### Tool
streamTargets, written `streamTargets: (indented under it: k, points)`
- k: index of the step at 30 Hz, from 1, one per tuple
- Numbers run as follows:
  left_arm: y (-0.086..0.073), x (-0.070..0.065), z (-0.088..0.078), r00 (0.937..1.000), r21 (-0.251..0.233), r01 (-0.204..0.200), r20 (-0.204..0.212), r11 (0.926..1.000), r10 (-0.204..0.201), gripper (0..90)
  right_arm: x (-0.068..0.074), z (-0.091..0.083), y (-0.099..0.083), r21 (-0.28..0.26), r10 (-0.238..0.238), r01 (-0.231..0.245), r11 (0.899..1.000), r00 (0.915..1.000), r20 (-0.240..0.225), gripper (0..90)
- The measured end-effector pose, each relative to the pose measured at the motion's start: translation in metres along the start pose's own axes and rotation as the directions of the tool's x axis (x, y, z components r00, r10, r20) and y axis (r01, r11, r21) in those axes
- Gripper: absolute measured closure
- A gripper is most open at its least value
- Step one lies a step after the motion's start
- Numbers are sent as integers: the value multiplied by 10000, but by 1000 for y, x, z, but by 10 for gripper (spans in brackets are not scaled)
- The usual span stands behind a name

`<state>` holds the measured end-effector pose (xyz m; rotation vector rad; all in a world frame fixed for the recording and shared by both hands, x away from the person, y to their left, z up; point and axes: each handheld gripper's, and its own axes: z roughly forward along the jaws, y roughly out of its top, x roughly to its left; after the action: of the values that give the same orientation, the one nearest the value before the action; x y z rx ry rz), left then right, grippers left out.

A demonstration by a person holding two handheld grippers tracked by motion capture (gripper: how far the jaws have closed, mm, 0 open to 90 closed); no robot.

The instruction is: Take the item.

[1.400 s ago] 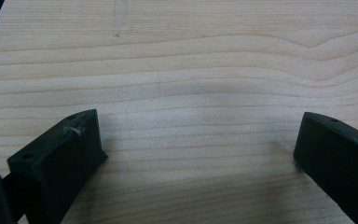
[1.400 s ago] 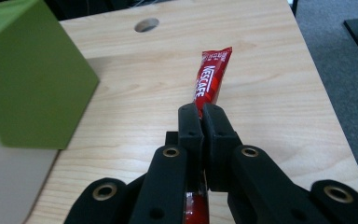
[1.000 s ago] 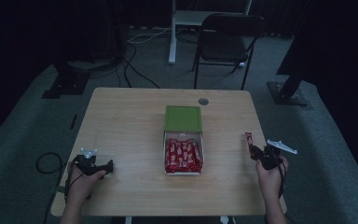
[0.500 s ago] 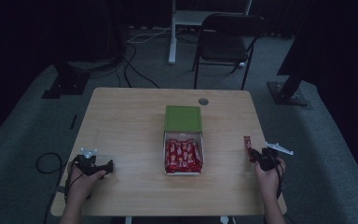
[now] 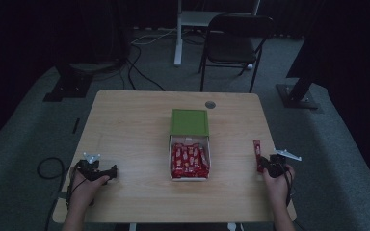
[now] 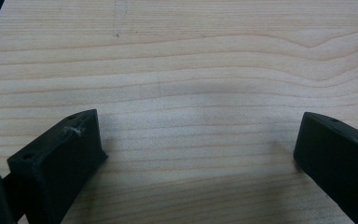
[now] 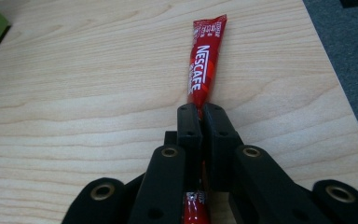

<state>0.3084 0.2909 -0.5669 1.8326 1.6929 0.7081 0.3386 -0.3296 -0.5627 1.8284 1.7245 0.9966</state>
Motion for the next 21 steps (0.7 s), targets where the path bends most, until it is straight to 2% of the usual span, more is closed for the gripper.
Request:
streamTargets:
  k: [10, 14, 16, 17, 18, 21]
  points:
    - [0, 0, 0, 10000, 4, -6, -1, 10000, 6, 17, 2, -6, 5, -285, -54, 52, 9996, 10000, -69, 780]
    - [0, 0, 0, 10000, 2, -5, -1, 10000, 5, 17, 5, -9, 7, -478, -187, 172, 9987, 9994, -297, 743]
    - [0, 0, 0, 10000, -5, 5, 0, 10000, -5, 17, 12, -10, 8, -672, -523, 486, 9966, 9972, -541, 706]
    - [0, 0, 0, 10000, -5, 5, 0, 10000, -5, 17, 12, -10, 8, -672, -523, 486, 9966, 9972, -541, 706]
    - [0, 0, 0, 10000, 1, -4, 0, 10000, 4, 17, 17, -10, 8, -835, -779, 721, 9939, 9946, -687, 680]
    - [0, 0, 0, 10000, -6, 4, 1, 10000, -4, 17, 24, -8, 8, -848, -1109, 1032, 9910, 9895, -921, 652]
